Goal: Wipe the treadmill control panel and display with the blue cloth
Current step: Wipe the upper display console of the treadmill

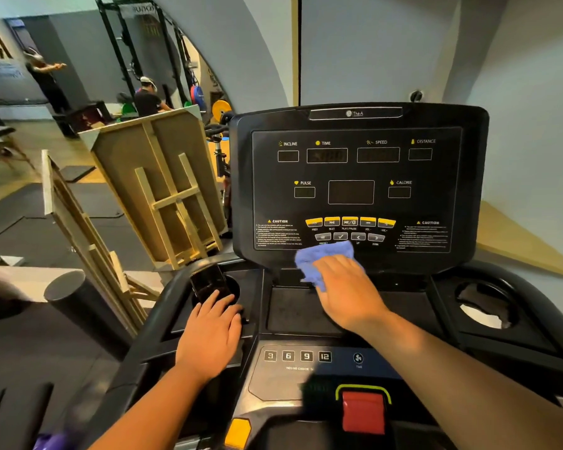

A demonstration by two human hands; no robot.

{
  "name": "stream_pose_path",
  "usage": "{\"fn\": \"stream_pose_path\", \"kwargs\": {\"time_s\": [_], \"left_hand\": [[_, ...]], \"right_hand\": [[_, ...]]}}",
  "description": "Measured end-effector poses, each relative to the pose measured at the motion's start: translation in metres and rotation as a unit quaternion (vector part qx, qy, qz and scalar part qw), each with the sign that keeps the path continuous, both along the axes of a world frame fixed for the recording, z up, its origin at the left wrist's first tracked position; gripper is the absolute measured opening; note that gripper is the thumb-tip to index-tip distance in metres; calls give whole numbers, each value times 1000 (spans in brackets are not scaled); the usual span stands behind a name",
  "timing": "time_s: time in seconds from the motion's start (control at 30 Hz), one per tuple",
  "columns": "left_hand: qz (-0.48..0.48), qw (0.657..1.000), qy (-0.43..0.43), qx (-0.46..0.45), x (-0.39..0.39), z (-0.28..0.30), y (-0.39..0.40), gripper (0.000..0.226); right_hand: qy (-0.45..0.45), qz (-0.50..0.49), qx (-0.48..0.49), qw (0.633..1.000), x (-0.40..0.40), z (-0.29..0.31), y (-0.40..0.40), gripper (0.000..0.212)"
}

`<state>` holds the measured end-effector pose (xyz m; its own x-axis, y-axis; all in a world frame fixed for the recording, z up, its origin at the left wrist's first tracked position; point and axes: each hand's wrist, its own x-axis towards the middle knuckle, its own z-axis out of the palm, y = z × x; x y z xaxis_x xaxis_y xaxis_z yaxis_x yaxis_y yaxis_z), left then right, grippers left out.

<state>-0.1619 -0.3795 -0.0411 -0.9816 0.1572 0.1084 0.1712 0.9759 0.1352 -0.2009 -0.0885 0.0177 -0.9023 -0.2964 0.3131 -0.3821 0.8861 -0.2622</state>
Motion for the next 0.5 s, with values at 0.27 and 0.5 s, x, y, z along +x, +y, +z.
{"fn": "stream_pose_path", "kwargs": {"time_s": [0.27, 0.5], "left_hand": [[0, 1000, 0, -1, 0, -1, 0, 54], [-1, 1000, -4, 6, 1, 1, 0, 56]], "right_hand": [[31, -91, -8, 995, 10, 18, 77, 31], [52, -234, -258, 936, 39, 34, 50, 22]]}}
